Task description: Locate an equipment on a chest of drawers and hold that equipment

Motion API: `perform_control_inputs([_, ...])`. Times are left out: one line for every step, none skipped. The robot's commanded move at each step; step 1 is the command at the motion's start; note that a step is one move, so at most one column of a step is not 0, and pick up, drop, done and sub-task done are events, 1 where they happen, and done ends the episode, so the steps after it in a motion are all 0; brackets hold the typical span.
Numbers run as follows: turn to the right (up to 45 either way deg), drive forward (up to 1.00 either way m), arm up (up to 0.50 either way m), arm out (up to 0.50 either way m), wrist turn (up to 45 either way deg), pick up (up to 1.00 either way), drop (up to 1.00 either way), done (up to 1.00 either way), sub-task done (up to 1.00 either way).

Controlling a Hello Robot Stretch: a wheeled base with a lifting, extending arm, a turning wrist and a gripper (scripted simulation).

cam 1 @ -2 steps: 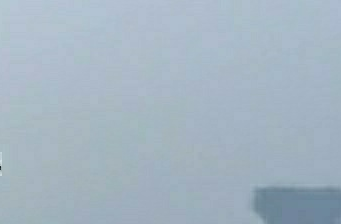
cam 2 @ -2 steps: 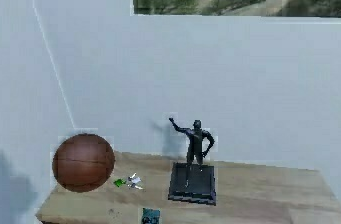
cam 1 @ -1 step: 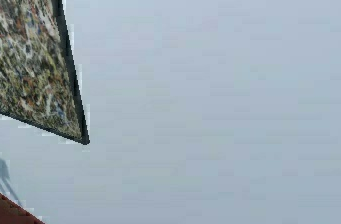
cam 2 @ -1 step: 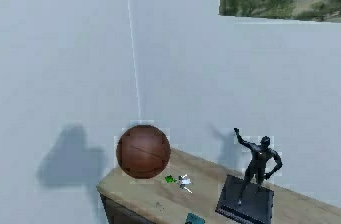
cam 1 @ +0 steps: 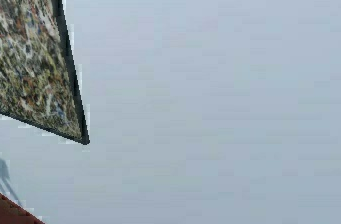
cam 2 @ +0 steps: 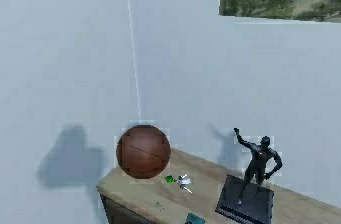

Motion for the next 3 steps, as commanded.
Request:
perform_control_inputs([0.0,0.00,0.38,0.00,0.0,0.00,0.00,0.00,0.00])
perform_control_inputs([0.0,0.00,0.00,0.26,0.0,0.00,0.00,0.00,0.00])
perform_control_inputs([0.0,0.00,0.00,0.00,45.0,0.00,0.00,0.00,0.00])
